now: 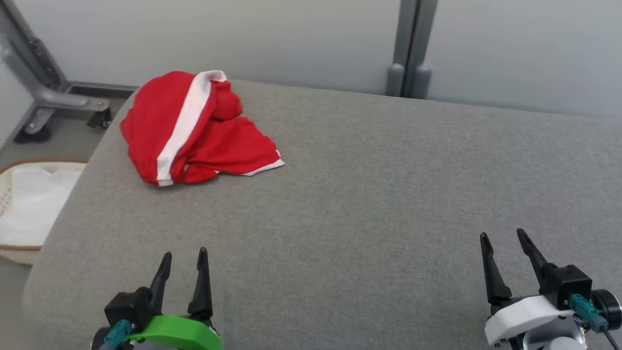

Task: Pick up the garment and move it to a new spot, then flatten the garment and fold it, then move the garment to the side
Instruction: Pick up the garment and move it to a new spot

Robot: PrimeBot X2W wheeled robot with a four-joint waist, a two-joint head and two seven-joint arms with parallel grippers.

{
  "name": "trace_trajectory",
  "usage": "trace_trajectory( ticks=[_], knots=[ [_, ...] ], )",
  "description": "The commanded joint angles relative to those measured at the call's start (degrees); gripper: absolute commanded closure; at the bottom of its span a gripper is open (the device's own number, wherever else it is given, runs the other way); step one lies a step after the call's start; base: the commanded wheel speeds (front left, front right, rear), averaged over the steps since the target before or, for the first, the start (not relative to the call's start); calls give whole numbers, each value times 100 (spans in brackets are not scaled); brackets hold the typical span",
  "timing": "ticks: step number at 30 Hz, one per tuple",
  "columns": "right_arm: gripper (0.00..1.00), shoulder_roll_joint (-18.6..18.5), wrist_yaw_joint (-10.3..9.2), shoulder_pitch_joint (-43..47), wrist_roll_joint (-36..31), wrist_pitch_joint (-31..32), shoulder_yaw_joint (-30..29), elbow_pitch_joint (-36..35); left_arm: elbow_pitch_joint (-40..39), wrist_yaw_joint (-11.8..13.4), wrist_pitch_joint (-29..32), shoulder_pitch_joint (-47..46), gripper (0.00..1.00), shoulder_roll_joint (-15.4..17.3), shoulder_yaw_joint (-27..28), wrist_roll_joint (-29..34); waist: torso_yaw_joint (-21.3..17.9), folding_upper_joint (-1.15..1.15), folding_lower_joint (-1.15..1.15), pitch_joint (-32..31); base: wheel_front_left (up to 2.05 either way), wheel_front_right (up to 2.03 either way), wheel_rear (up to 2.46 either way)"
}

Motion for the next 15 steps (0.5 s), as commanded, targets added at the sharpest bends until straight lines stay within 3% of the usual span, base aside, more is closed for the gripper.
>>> trace_trajectory(
  ticks=[1,8,15],
  knots=[
    [0,-23,-2,-25,10,-28,19,8,-15,0,-6,-24,0,34,35,56,660,0,0,14,0,0,0],
    [0,-24,-2,-61,42,-28,77,35,-46,-10,-6,42,0,32,20,55,1206,0,0,5,0,0,0],
    [0,-23,-2,-74,33,-27,81,36,-73,-22,-6,39,0,32,39,72,1358,0,0,27,0,0,0]
  ],
)
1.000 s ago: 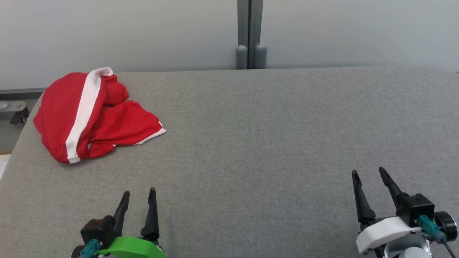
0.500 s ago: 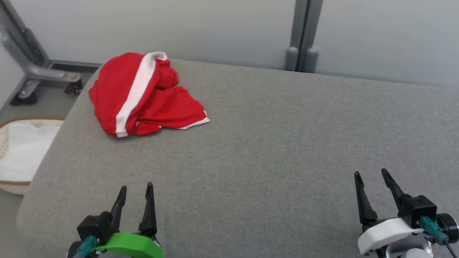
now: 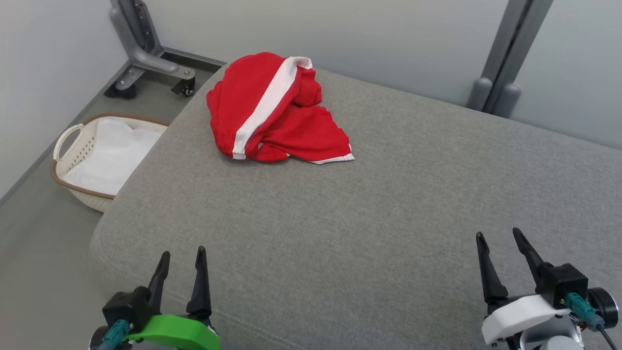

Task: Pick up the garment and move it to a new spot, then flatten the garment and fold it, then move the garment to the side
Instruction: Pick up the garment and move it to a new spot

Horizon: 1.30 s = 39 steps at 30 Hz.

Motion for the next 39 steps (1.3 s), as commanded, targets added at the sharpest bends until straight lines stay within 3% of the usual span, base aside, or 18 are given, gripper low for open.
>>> trace_trajectory(
  ticks=[1,15,21,27,33,39],
  knots=[
    [0,-27,-2,-46,7,-26,2,7,-35,-24,-6,28,0,30,16,59,95,0,0,26,0,0,0],
    [0,-27,-2,-218,-198,-26,-76,-104,-573,197,-6,-526,0,30,575,93,-143,0,0,394,0,0,0],
    [0,-29,-2,-393,-329,-26,-109,-135,-766,147,-6,-1509,0,439,1024,293,-394,0,0,620,0,0,0],
    [0,-29,-2,-538,-524,-26,-53,-194,-316,71,298,-2730,0,1153,1146,240,-730,0,0,951,0,0,0],
    [0,-28,-2,-725,-755,-26,-79,-306,583,13,693,-3691,0,1454,945,31,-999,0,0,1403,0,0,0],
    [0,-28,-2,-910,-970,-26,-20,-363,1462,-31,1130,-4238,0,1641,262,-291,-1230,0,0,1833,0,0,0]
  ],
)
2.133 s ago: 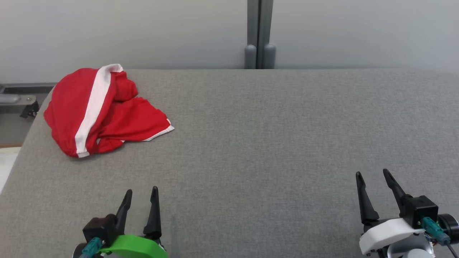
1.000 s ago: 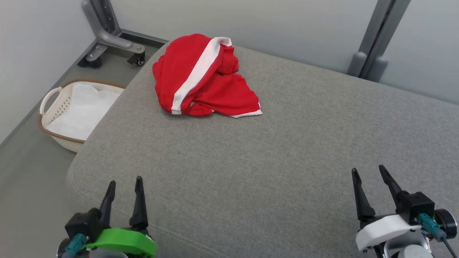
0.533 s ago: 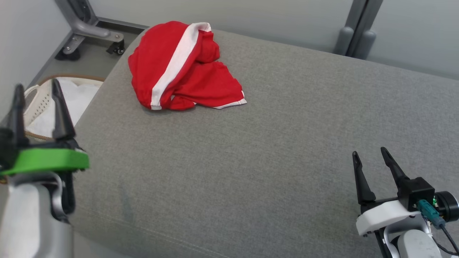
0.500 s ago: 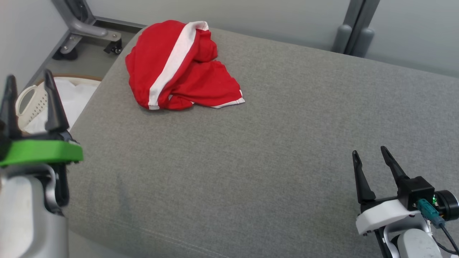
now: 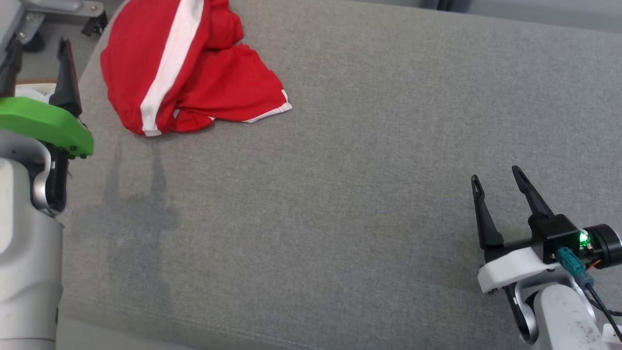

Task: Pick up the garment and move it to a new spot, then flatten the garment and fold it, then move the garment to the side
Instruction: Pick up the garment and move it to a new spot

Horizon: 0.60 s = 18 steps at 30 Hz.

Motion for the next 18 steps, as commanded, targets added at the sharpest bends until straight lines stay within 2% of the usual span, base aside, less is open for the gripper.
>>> trace_trajectory(
  ticks=[1,8,15,18],
  knots=[
    [0,-29,-2,-102,-46,-26,19,-28,111,-17,57,-162,0,102,-134,-173,-314,0,0,395,0,0,0],
    [0,-28,-2,-190,-186,-26,52,-87,653,-20,101,-383,0,306,-885,-678,-466,0,0,777,0,0,0],
    [0,-28,-2,-233,-313,-27,2,-197,868,-20,224,-531,0,436,-1573,-1176,-497,0,0,1153,0,0,0],
    [0,-29,-2,-263,-332,-26,-15,-208,992,-20,150,-611,0,544,-1809,-1166,-493,0,0,1248,0,0,0]
  ],
)
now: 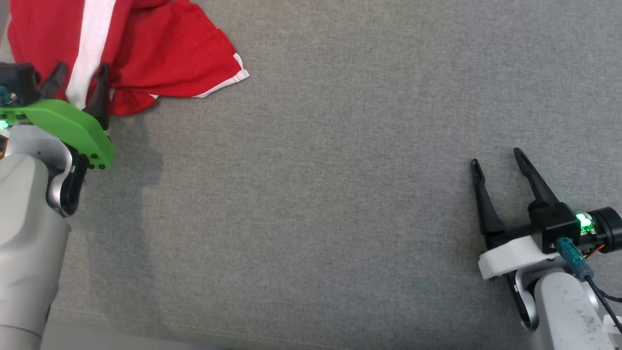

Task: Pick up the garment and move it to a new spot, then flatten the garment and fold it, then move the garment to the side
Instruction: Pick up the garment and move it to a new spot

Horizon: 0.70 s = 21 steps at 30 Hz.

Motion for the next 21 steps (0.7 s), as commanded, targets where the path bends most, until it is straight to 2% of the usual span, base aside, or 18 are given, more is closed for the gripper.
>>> trace_trajectory(
  ticks=[1,9,11,12,13,14,15,21],
  knots=[
    [0,-29,-2,-74,-9,-26,-13,-8,82,-4,-45,-130,0,143,-90,123,-43,0,0,145,0,0,0],
    [0,-35,-5,-128,80,-13,-29,47,592,11,-214,-410,0,264,-323,224,-76,0,0,224,0,0,0],
    [0,-36,-5,-148,91,-13,-51,38,678,54,-321,-490,31,257,-272,184,-80,0,0,221,0,0,0],
    [0,-36,-5,-152,98,-14,-59,37,712,68,-386,-524,67,264,-249,170,-80,0,0,212,0,0,0],
    [0,-36,-5,-153,101,-14,-62,43,739,95,-443,-552,84,278,-238,178,-80,0,0,200,0,0,0],
    [0,-36,-5,-154,109,-14,-60,53,757,123,-533,-588,95,321,-250,244,-81,0,0,181,0,0,0],
    [0,-36,-5,-154,125,-14,-48,63,788,155,-568,-600,100,350,-267,288,-83,0,0,158,0,0,0],
    [0,-28,-5,-145,284,-16,53,123,918,200,-683,-667,100,561,-346,441,-138,0,0,-83,0,0,0]
  ],
)
